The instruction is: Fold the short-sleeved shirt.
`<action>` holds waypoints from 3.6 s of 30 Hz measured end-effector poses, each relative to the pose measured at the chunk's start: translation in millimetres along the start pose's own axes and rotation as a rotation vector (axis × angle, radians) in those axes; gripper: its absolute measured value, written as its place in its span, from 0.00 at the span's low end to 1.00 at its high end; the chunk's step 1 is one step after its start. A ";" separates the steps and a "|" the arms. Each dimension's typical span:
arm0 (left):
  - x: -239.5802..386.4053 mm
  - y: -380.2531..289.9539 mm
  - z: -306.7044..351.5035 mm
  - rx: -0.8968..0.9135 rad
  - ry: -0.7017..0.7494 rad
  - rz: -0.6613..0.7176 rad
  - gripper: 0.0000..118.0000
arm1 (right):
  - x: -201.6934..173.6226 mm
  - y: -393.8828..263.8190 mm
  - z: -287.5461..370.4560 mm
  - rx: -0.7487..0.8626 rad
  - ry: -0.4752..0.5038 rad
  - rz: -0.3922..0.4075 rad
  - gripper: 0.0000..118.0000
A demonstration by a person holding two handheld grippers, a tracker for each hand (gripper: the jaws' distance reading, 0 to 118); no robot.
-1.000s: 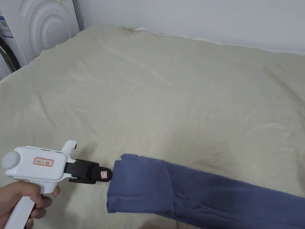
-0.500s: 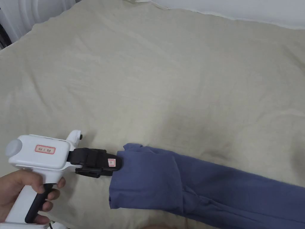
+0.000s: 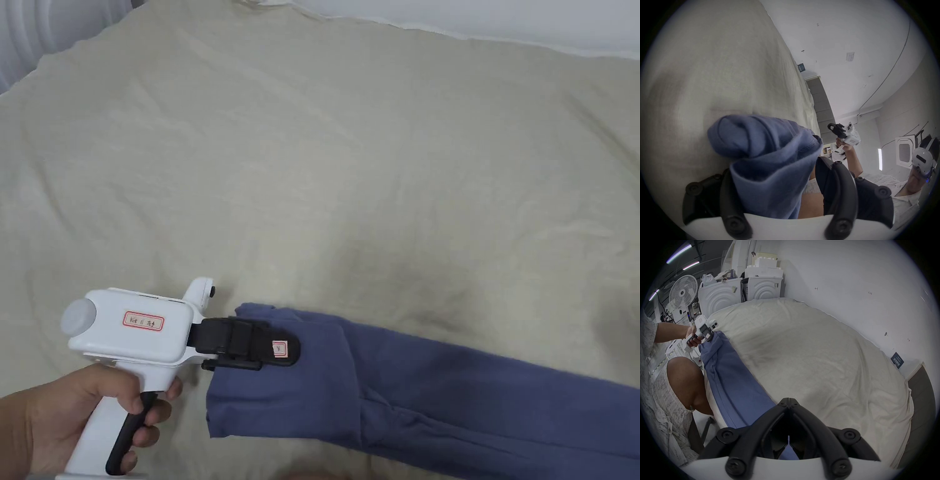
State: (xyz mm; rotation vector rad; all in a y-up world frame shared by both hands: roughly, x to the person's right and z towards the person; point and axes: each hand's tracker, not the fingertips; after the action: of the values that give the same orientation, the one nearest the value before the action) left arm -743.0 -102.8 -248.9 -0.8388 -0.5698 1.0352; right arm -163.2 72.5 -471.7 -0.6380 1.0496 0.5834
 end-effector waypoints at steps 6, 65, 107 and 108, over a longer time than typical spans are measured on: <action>9.2 0.1 7.4 -0.022 0.244 -0.118 0.23 | 1.1 -8.0 2.4 0.010 -0.006 -0.013 0.00; 206.6 0.5 -61.4 -0.171 0.962 -0.335 0.16 | -2.1 -25.0 49.0 0.196 -0.002 -0.063 0.00; 202.7 22.1 -65.0 -0.125 0.331 -0.231 0.16 | 13.5 -44.7 59.0 0.160 -0.040 -0.101 0.00; 199.4 22.6 -62.1 -0.139 0.308 -0.230 0.14 | 13.9 -44.3 58.6 0.159 -0.038 -0.101 0.00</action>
State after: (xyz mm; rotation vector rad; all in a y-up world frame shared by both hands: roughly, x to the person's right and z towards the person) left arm -624.8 64.0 -297.4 -1.0076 -0.4656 0.6459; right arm -91.7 86.5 -454.9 -0.5350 1.0107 0.4184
